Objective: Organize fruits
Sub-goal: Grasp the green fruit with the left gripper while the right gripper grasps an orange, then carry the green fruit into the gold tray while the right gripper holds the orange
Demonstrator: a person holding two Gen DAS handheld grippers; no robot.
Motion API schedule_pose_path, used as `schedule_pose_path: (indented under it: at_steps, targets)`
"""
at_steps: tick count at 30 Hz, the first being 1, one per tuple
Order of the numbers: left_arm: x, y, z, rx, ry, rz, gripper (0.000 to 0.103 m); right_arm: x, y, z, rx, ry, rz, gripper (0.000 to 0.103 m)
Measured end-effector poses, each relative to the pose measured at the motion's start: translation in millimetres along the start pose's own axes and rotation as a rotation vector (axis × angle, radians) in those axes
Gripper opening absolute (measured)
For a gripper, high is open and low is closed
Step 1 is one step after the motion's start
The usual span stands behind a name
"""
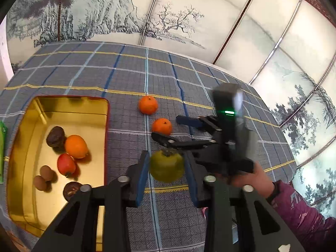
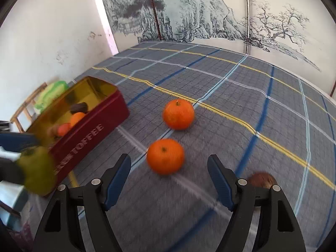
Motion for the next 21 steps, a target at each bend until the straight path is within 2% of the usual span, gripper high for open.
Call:
schedule_pose_path:
  at_steps: [1,2,3,8,10,11,12,14,15,16,18,21]
  targets:
    - [0,2,0,-0.001,-0.004,0.003,0.003,-1,-5,-2,0.002,-0.012,0.021,0.067]
    - [1,4,1,-0.002,0.0,-0.004,0.003,-5,-3,-1,-0.008,-0.009,-0.001,0.044]
    - [1,7,2,0.0,0.01,-0.01,0.003,-6,-5,1,-0.029,-0.018,0.01,0.039]
    - [4,7,11,0.012,0.034,0.005,0.003,5,4,9,-0.003,-0.029,0.008,0.039]
    - [8,4,7,0.043,0.014,0.044,0.003,14,12,10,0.012,-0.028,0.004,0.039]
    - [12,4,3,0.027,-0.011,0.054,0.003,19,16,9,0.022,-0.032,0.0,0.039]
    - [15,3,0,0.022,-0.031,0.062,0.008,25,23,6,0.029,-0.048,-0.006,0.039]
    - [27,-2,-13,0.031,-0.095,0.109,0.032,37,37,0,0.025,-0.08,-0.024,0.039]
    - [34,-5,-16,0.018,-0.113,0.13,0.059,43,42,-1,0.03,-0.085,-0.03,0.039]
    - [42,-6,-19,0.013,-0.126,0.136,0.068,49,47,-1,0.038,-0.087,-0.031,0.039]
    - [65,-7,-22,0.014,-0.16,0.121,0.069,62,59,-2,0.033,-0.109,-0.036,0.039]
    - [91,-19,-18,-0.023,-0.181,0.156,0.067,71,68,-4,0.026,-0.128,-0.049,0.039]
Point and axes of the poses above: each gripper's, at about its wrist camera, not at the fingertips, and y roughly against the way its jaws point, z to its left, x to its underside, the point moved 3 cm from there along -y, roughly the way its jaws point, and after that the axes turned 6 degrees about -x, right-handed, at the moved point
